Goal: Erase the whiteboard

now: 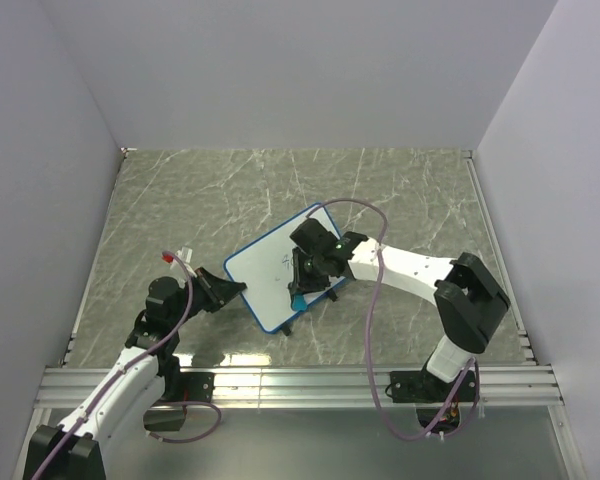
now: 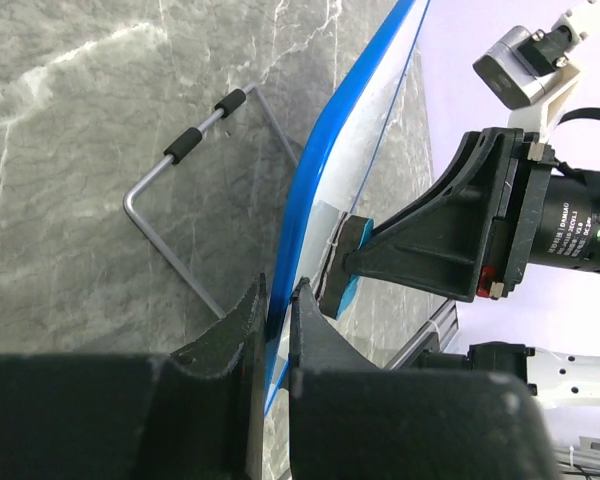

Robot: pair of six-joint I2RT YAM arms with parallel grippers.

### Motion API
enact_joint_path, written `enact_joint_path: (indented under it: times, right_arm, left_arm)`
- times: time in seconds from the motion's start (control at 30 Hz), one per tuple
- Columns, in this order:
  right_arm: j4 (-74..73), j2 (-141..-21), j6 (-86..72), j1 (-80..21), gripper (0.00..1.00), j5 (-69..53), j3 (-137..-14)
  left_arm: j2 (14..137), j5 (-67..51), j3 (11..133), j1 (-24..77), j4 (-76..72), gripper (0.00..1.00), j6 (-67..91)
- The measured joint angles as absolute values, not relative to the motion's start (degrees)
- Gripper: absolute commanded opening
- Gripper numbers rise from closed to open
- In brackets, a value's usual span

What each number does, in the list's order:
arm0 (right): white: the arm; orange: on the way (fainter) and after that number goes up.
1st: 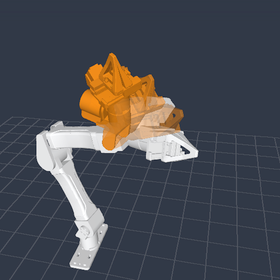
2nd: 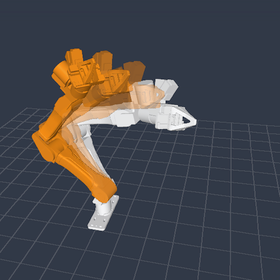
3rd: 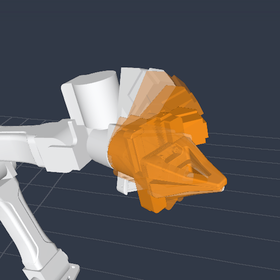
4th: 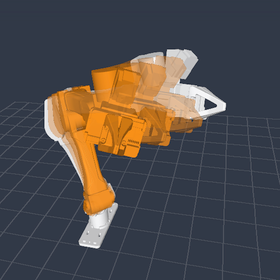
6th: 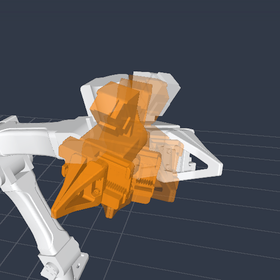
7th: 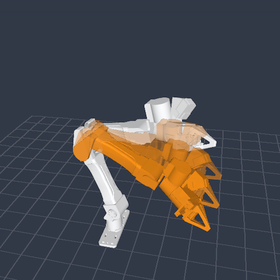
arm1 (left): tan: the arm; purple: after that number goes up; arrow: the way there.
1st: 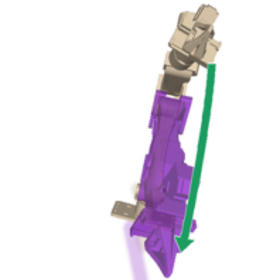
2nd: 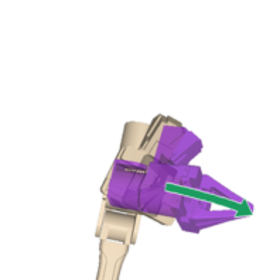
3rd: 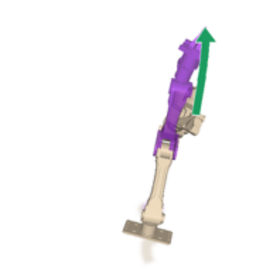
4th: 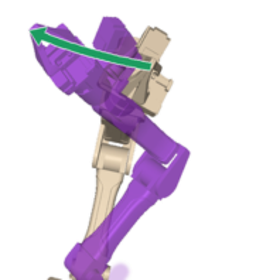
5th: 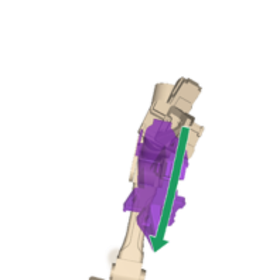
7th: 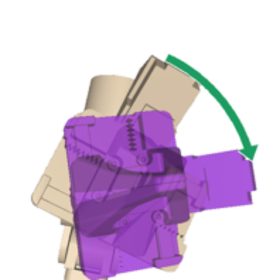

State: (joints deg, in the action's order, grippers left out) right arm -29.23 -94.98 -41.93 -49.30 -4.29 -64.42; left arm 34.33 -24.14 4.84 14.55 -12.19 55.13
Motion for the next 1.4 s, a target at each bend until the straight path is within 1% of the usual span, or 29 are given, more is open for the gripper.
enact_joint_path:
  times: [0.13,0.27,0.47,0.53,0.63,0.77,1.0,1.1,1.23,1.4]
  right_arm:
    - [-33.89,-97.1,-41.69,-49.69,0.0,-3.6,-68.86]
    - [-38.65,-100.55,-41.01,-50.7,0.0,-2.37,-76.49]
    - [-38.22,-105.47,-39.51,-53.15,0.0,-1.23,-88.73]
    - [-37.63,-106.34,-39.27,-53.87,0.0,-0.91,-90.02]
    - [-37.12,-106.37,-39.11,-54.37,0.0,-0.6,-89.49]
    - [-33.3,-104.53,-39.81,-53.89,0.0,-1.41,-84.62]
    - [-27.7,-96.9,-42.46,-48.86,0.0,-4.91,-68.77]
    - [-27.62,-95.33,-42.68,-47.59,0.0,-5.15,-64.97]
    - [-26.89,-94.28,-43.11,-47.4,0.0,-5.17,-62.41]
    - [-28.71,-94.78,-43.42,-47.35,0.0,-5.15,-64.03]
  left_arm:
    - [34.5,-24.12,4.84,14.55,-12.78,0.0,55.0]
    - [34.83,-24.01,4.86,14.57,-13.23,0.0,54.92]
    - [35.11,-23.97,4.89,14.79,-13.65,0.0,54.96]
    - [35.14,-23.9,4.89,14.81,-13.63,0.0,54.96]
    - [35.14,-23.9,4.89,14.85,-13.47,0.0,54.96]
    - [35.14,-23.51,4.89,14.98,-12.56,0.0,54.98]
    - [35.14,-22.87,4.89,15.42,-12.64,0.0,54.83]
    - [35.14,-22.9,4.93,15.53,-12.71,0.0,54.72]
    - [35.14,-22.92,4.97,15.62,-12.73,0.0,54.7]
    - [35.44,-22.92,5.06,15.64,-12.93,0.0,54.68]
